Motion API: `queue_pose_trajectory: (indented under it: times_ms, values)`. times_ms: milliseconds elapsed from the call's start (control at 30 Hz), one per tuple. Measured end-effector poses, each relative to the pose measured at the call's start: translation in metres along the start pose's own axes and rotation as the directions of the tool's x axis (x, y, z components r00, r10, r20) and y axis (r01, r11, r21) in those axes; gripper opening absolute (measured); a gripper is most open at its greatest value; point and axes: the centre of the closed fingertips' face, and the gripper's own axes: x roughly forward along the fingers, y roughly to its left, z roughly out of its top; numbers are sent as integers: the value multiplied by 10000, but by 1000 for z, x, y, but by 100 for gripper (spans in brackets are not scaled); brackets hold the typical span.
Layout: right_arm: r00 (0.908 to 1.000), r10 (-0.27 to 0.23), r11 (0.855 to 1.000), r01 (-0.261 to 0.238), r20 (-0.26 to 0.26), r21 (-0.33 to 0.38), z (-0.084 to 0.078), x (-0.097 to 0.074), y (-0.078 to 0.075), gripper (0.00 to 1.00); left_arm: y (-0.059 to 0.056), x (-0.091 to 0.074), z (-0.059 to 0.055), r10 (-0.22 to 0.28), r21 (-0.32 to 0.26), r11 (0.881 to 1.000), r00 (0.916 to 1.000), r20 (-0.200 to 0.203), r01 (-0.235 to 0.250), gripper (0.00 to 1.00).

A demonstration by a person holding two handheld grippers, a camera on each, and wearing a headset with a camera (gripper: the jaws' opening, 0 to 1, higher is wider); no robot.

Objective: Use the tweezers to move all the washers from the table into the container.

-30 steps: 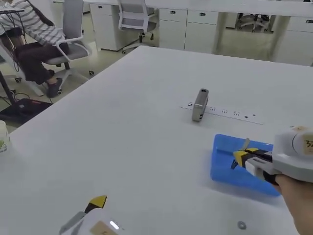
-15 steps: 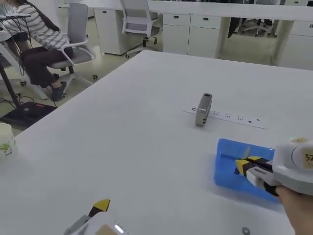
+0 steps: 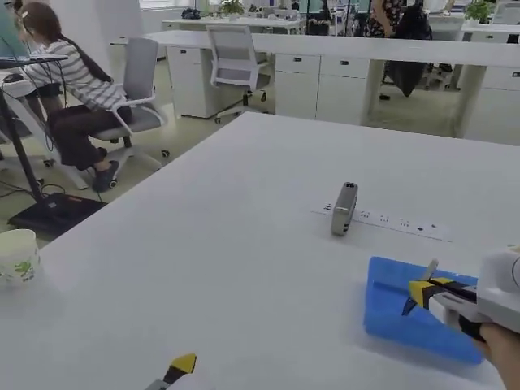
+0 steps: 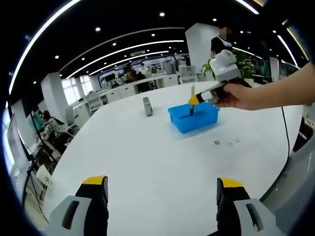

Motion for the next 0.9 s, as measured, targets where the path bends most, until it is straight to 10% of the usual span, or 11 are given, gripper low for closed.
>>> queue_pose_trajectory:
  times_ms: [900]
  values:
    - [9901,224,9992,-176,1387,-352,46,-80,31,2,1,-2,4,61,-43,10000,9999,119,-60,93]
